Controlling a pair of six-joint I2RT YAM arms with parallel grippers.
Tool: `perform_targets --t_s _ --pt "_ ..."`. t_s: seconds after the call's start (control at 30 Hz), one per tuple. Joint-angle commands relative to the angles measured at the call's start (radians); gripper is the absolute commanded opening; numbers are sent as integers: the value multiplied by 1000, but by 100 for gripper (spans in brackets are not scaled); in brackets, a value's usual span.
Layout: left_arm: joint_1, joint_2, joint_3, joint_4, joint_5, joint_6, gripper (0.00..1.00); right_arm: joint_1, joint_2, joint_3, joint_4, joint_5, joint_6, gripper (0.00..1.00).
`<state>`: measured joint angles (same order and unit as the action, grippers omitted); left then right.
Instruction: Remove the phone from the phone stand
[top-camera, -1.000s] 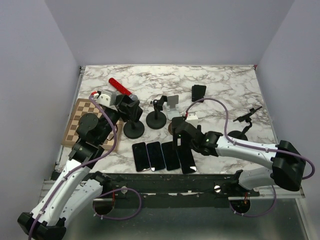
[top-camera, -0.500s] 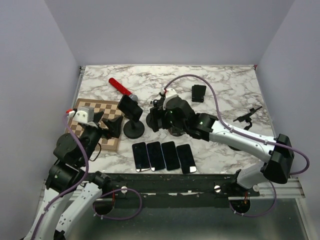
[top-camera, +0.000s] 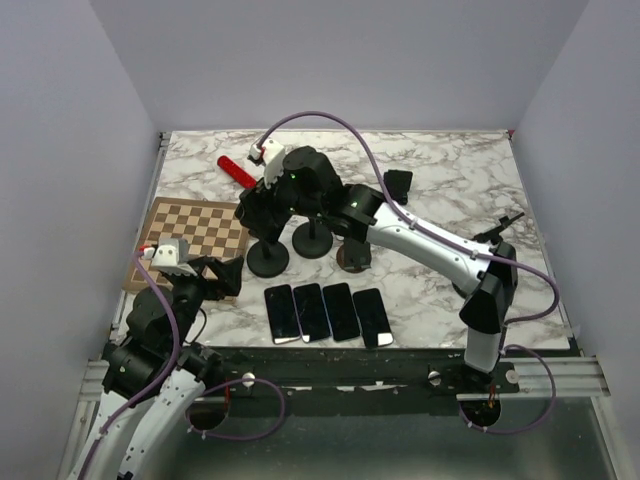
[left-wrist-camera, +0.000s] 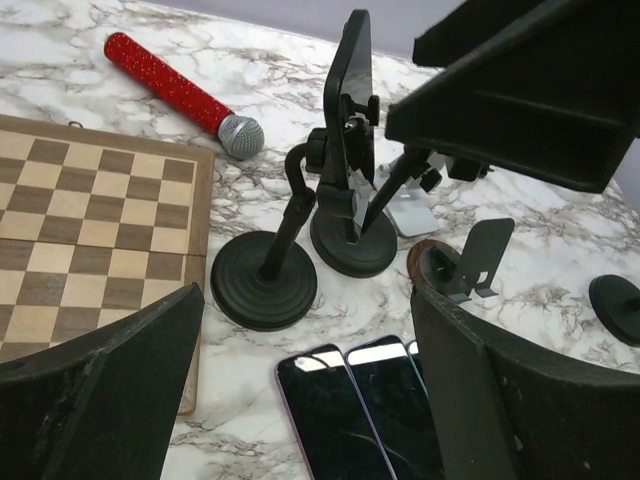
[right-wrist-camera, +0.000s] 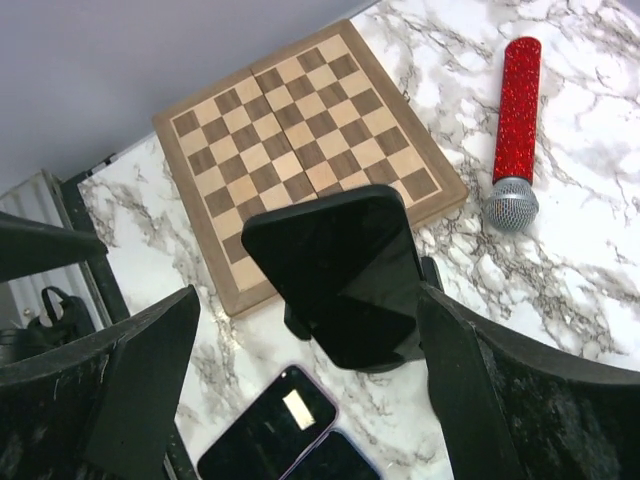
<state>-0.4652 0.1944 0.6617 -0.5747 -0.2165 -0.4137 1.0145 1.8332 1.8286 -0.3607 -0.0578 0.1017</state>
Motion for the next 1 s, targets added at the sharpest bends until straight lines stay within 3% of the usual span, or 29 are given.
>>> perform_targets --t_s 0.0,0.17,0.37,0.43,0.7,0.8,0.9,0.97 --pt "-2 -26 -34 -11 -14 -45 93 4 103 142 -115 -27 -106 98" --pt "-2 -48 -56 2 -3 -41 93 5 169 178 -107 79 -139 100" --pt "-3 -33 -61 14 8 -30 93 4 210 194 -102 93 -155 100" --pt "-2 -20 -62 23 12 -30 93 5 215 199 -104 92 -147 95" --pt "-2 38 -62 58 51 -25 92 4 217 191 -79 75 -104 62" --pt "-2 53 -65 71 70 -27 91 5 221 204 -93 75 -65 44" --pt "-2 72 -73 91 83 -40 85 4 206 195 -91 84 -36 21" --pt "-2 93 -81 115 113 -43 74 5 194 192 -90 85 -7 9"
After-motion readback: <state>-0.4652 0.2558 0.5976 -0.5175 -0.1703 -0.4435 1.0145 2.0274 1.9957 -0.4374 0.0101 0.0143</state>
